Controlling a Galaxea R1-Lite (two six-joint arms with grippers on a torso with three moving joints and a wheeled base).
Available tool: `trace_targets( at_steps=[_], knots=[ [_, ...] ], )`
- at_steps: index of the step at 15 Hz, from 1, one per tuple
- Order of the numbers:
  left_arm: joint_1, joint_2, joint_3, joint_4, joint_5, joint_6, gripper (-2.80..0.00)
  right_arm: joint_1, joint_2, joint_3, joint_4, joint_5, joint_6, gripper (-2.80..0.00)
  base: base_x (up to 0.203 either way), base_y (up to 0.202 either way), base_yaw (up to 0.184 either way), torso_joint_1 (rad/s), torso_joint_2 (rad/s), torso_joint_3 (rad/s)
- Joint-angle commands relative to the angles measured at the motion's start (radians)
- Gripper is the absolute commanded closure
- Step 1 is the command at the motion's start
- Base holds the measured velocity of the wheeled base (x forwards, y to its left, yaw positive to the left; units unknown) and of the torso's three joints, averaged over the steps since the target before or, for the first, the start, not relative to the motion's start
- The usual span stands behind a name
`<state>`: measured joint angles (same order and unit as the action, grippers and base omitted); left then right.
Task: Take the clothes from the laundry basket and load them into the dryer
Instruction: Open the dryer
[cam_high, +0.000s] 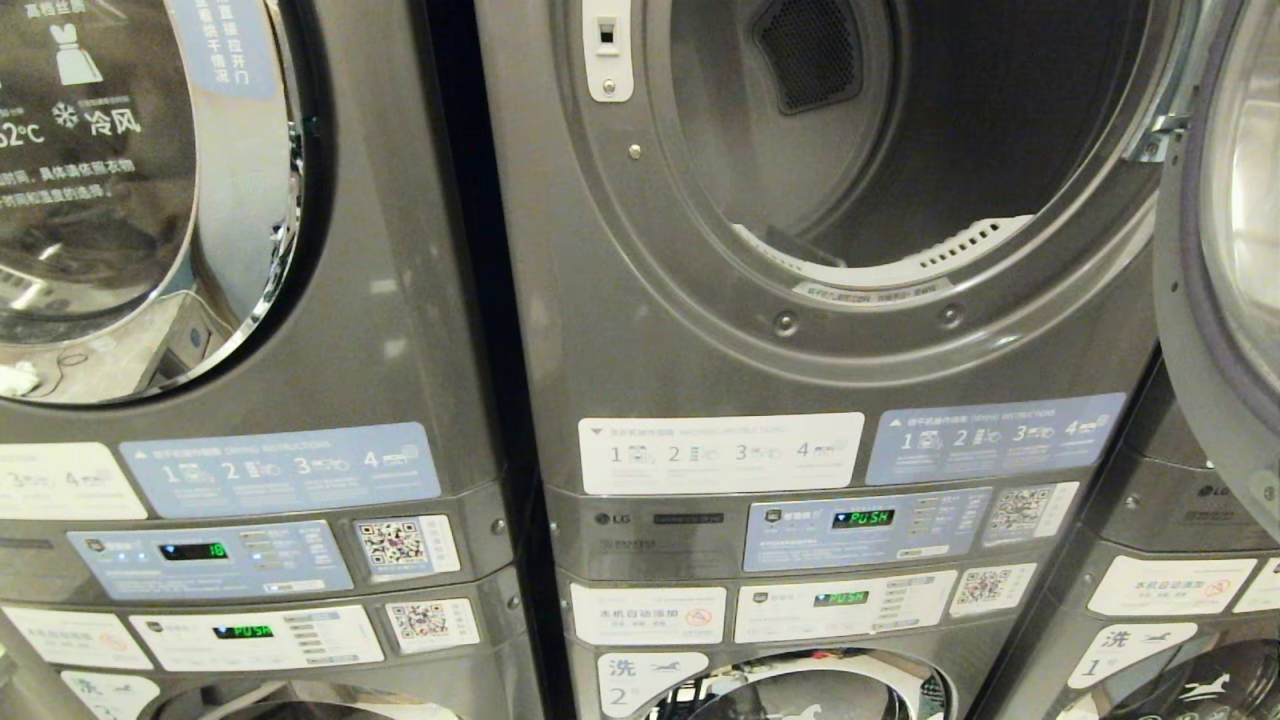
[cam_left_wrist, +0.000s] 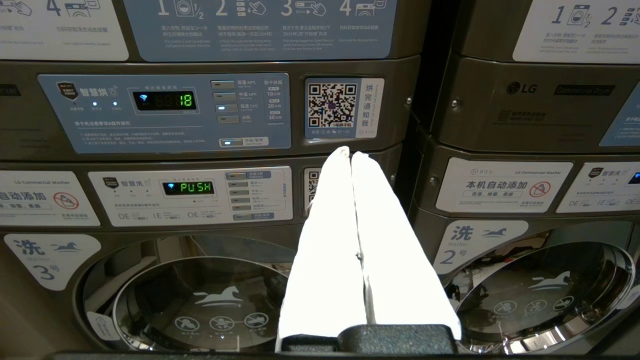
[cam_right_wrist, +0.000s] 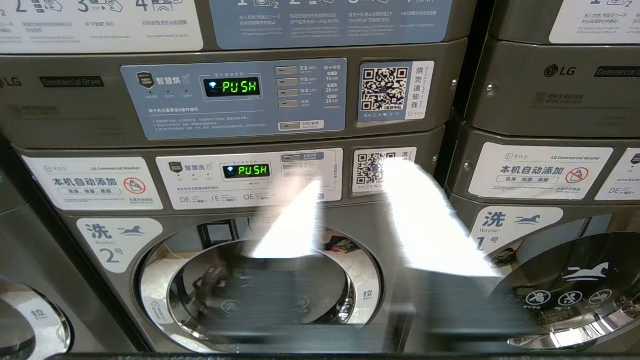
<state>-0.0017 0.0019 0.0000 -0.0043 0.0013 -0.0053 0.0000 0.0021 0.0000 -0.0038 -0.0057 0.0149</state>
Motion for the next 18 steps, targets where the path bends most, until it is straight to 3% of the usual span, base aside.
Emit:
trace_targets(
  at_steps=[1,18],
  knots=[
    [0.0,0.0,0.0,0.0,0.0,0.001,0.0,0.0,-0.001,0.0,-0.001,0.0,0.0,0.0,0.0,0.0,0.0,0.0,0.0,0.0],
    [0.0,0.0,0.0,0.0,0.0,-0.001,0.0,0.0,-0.001,0.0,-0.001,0.0,0.0,0.0,0.0,0.0,0.0,0.0,0.0,0.0]
  ],
)
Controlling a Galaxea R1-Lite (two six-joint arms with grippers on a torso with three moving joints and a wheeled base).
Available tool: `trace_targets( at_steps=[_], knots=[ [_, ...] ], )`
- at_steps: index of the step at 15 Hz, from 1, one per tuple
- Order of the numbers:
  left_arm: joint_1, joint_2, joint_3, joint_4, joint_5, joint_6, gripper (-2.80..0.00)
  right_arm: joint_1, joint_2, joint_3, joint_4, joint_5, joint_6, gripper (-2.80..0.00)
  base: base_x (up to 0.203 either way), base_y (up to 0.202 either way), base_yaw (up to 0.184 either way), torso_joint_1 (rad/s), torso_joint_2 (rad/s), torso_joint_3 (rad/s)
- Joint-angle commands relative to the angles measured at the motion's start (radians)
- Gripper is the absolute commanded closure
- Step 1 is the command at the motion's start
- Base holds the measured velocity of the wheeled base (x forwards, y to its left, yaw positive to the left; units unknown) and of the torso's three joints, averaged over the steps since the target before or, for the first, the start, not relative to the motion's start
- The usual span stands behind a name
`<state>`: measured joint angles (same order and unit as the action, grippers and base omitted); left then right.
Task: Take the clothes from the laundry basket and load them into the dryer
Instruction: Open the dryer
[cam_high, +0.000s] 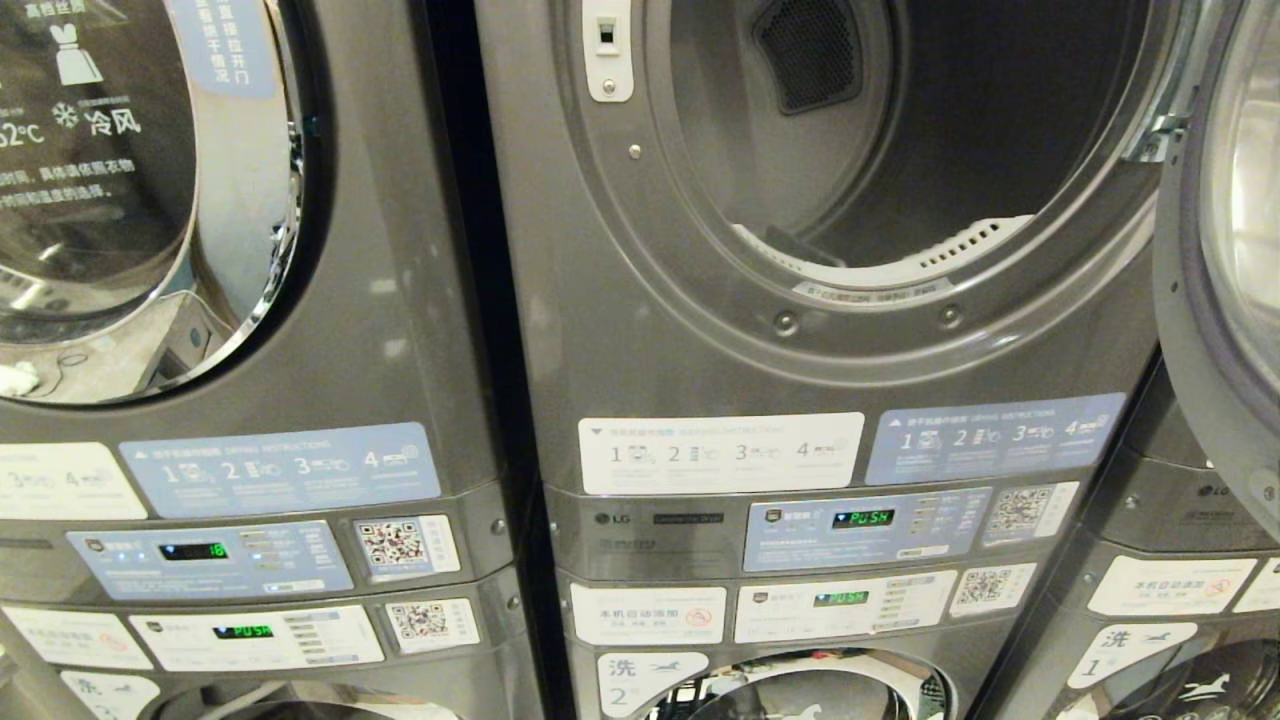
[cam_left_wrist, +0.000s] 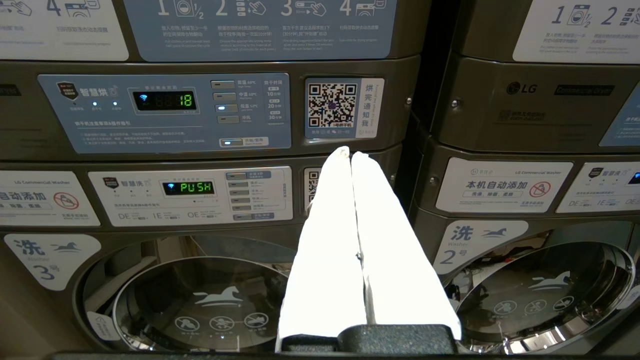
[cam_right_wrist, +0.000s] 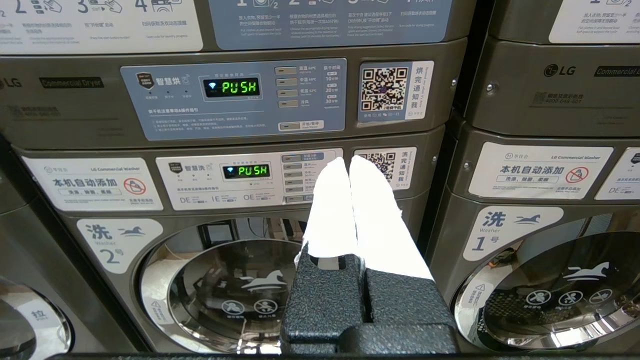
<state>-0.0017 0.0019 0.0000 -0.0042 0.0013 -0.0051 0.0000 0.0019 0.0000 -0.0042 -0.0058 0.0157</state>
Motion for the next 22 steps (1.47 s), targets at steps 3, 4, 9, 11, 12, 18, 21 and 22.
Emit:
trace_targets(
  at_steps=[3,4,9,11,12,18,21,22],
  knots=[
    [0.0,0.0,0.0,0.003,0.0,0.004,0.0,0.0,0.0,0.0,0.0,0.0,0.001,0.0,0.0,0.0,0.0,0.0,0.0,0.0],
    [0.0,0.0,0.0,0.003,0.0,0.002,0.0,0.0,0.0,0.0,0.0,0.0,0.001,0.0,0.0,0.0,0.0,0.0,0.0,0.0],
    [0.0,0.0,0.0,0.003,0.002,0.001,0.0,0.0,0.0,0.0,0.0,0.0,0.001,0.0,0.0,0.0,0.0,0.002,0.0,0.151],
    [0.0,0.0,0.0,0.003,0.002,-0.001,0.0,0.0,0.0,0.0,0.0,0.0,0.001,0.0,0.0,0.0,0.0,0.001,0.0,0.196],
    [0.0,0.0,0.0,0.003,0.002,-0.001,0.0,0.0,0.0,0.0,0.0,0.0,0.001,0.0,0.0,0.0,0.0,0.007,0.01,0.193],
    [0.0,0.0,0.0,0.003,0.0,0.001,0.0,0.0,0.0,0.0,0.0,0.001,0.0,0.0,0.0,0.0,0.0,0.0,0.0,0.205],
    [0.0,0.0,0.0,0.003,0.0,0.001,0.0,0.0,0.0,0.0,0.0,0.001,0.0,0.0,0.0,0.0,0.0,0.003,0.0,0.203],
    [0.0,0.0,0.0,0.003,0.0,0.001,0.0,0.0,0.0,0.0,0.0,0.001,0.0,0.0,0.0,0.0,0.0,0.007,0.0,0.2]
  ],
)
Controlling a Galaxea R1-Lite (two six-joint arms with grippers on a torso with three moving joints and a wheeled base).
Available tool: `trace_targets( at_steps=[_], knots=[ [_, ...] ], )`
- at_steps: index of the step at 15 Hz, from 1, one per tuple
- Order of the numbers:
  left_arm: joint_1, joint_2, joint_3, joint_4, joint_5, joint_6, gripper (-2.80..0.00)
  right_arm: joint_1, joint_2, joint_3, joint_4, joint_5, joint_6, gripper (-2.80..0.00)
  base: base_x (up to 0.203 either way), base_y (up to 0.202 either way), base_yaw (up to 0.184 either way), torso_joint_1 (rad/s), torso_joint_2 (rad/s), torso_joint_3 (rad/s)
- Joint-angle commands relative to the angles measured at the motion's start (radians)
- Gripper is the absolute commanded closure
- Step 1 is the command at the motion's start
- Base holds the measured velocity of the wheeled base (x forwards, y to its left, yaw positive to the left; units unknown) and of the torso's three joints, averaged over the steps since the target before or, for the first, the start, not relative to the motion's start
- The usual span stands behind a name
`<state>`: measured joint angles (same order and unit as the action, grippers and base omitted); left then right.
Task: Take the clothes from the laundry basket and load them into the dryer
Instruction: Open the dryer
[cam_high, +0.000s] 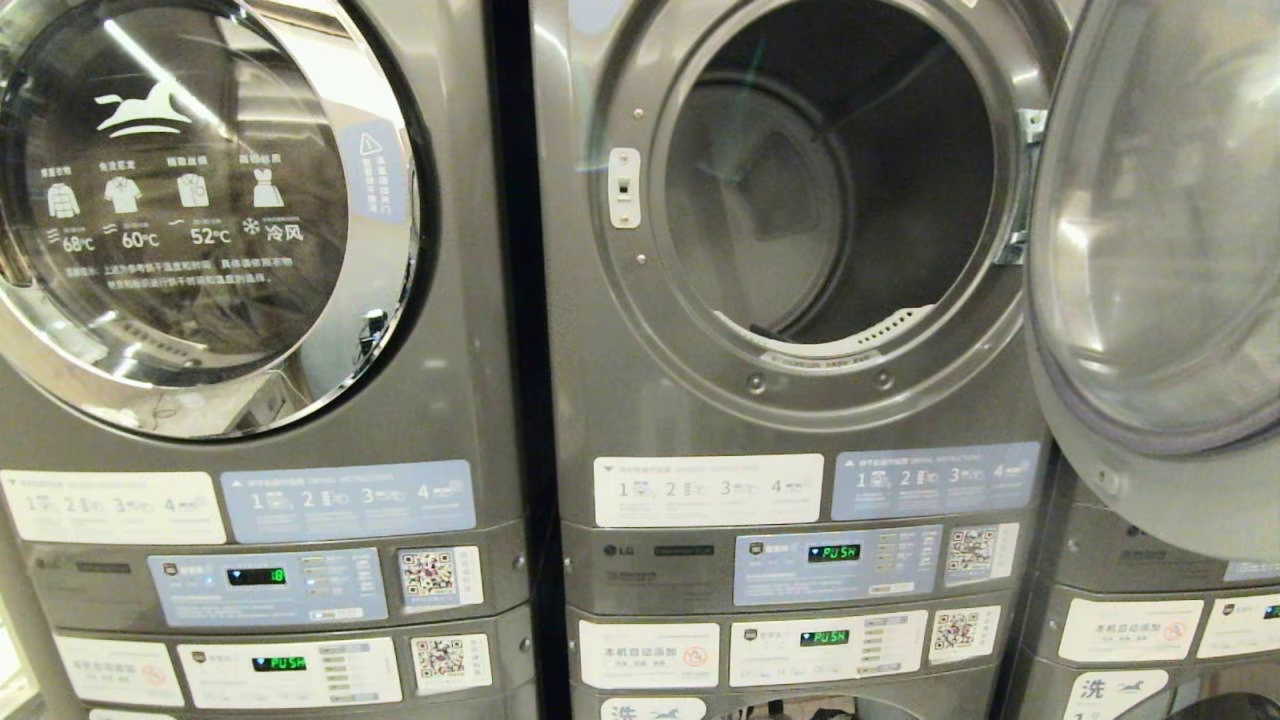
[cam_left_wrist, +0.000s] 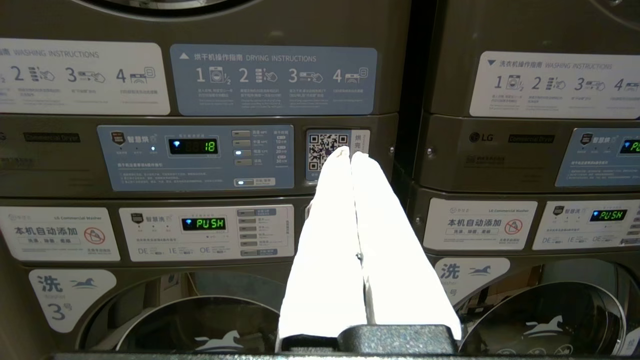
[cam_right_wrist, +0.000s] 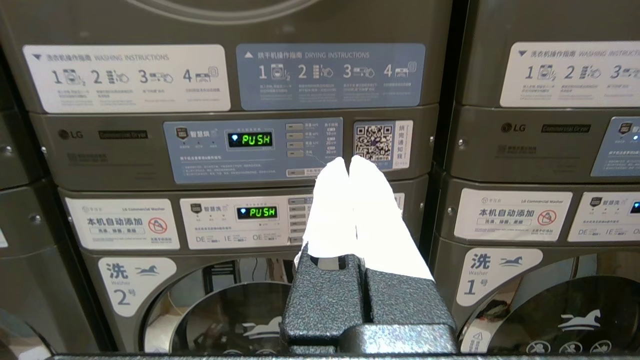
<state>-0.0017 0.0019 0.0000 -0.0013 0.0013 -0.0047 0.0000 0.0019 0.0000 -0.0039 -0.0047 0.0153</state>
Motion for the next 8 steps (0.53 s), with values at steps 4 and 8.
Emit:
trace_targets(
  at_steps=[4,8],
  knots=[
    [0.0,0.0,0.0,0.0,0.0,0.002,0.0,0.0,0.0,0.0,-0.001,0.0,-0.002,0.0,0.0,0.0,0.0,0.004,0.0,0.116],
    [0.0,0.0,0.0,-0.002,0.0,0.008,0.0,0.0,0.0,0.0,-0.001,-0.001,-0.002,0.0,0.0,0.0,0.0,0.003,0.0,0.006]
  ],
)
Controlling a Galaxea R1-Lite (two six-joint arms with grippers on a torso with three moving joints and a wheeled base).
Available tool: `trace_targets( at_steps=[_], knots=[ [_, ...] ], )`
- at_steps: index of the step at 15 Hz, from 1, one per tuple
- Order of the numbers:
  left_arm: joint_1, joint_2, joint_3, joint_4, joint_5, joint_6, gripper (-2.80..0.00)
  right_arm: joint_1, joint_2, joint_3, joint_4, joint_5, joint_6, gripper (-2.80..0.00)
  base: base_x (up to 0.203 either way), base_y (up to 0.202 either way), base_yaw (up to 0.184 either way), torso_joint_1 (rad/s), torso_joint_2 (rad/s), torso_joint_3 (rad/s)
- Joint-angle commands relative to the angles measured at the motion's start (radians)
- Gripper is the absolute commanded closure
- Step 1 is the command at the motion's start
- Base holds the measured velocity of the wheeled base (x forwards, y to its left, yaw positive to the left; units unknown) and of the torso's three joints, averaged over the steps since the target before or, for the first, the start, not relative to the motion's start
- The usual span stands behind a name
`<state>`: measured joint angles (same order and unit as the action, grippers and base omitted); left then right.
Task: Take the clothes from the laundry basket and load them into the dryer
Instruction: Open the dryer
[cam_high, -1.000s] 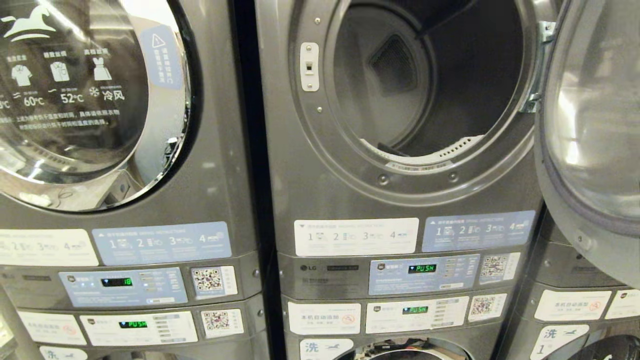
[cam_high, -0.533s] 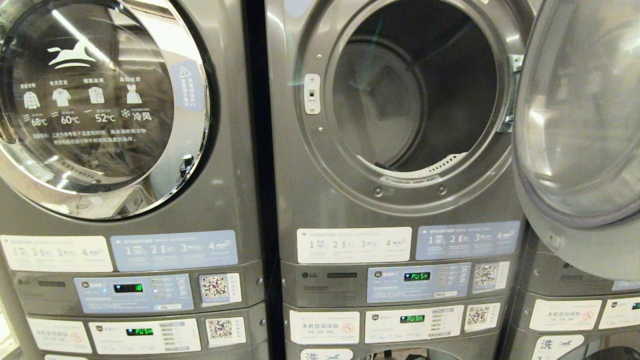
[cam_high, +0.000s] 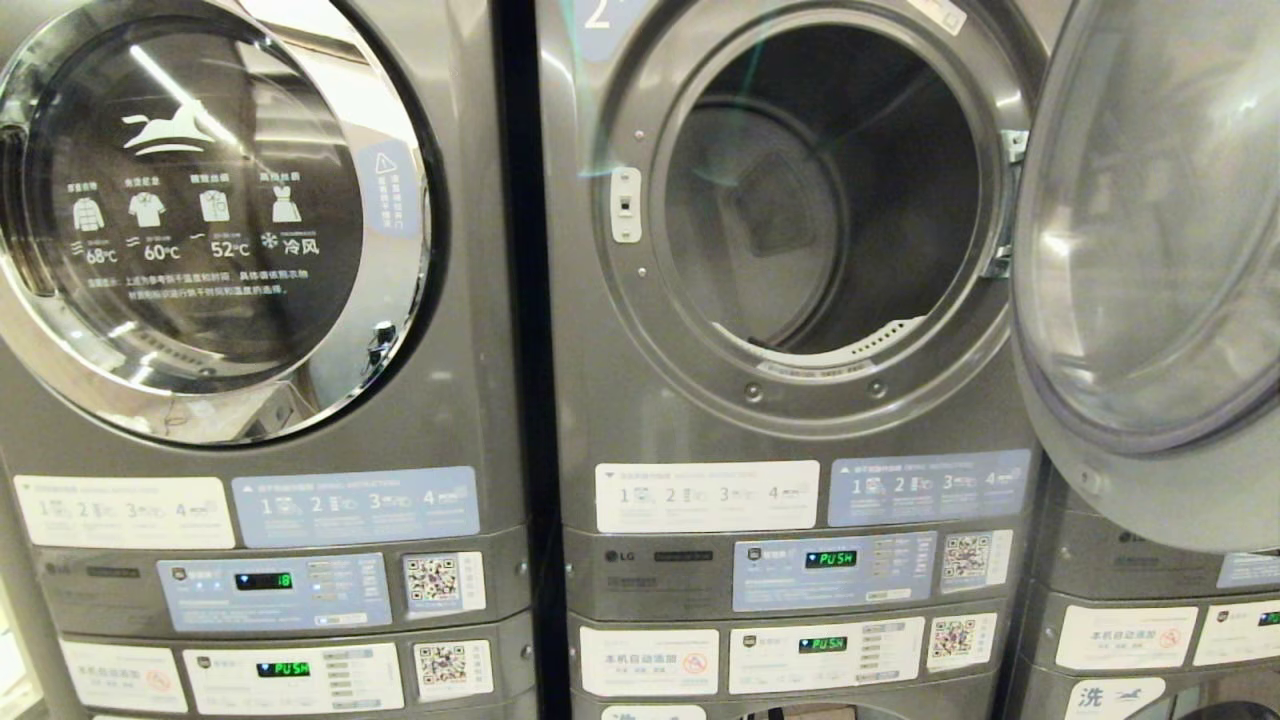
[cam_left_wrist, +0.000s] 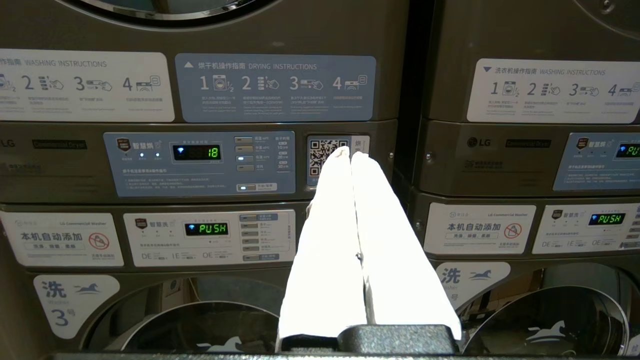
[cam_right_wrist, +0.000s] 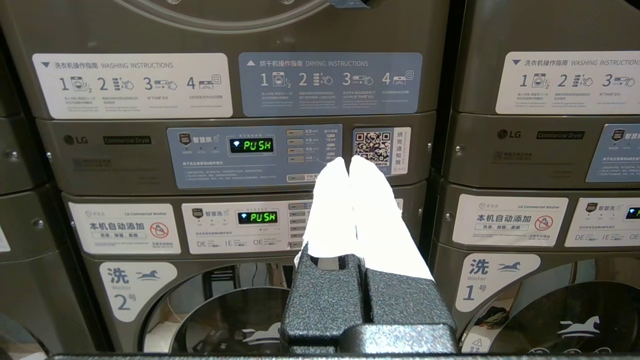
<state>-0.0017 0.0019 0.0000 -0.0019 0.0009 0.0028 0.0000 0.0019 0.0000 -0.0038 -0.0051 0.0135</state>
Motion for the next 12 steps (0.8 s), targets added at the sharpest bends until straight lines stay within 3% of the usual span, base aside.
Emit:
trace_targets(
  at_steps=[1,5,12],
  knots=[
    [0.0,0.0,0.0,-0.001,-0.001,0.0,0.0,0.0,0.0,0.0,-0.001,-0.001,0.0,0.0,0.0,0.0,0.0,0.0,0.0,0.0],
    [0.0,0.0,0.0,-0.001,0.001,0.0,0.0,0.0,0.0,0.0,-0.001,-0.001,0.0,0.0,-0.002,-0.041,0.001,0.002,0.0,0.002],
    [0.0,0.0,0.0,-0.003,0.001,-0.003,0.0,0.0,0.0,0.0,-0.001,0.001,0.0,0.0,0.0,-0.192,0.002,0.002,0.0,0.002]
  ],
)
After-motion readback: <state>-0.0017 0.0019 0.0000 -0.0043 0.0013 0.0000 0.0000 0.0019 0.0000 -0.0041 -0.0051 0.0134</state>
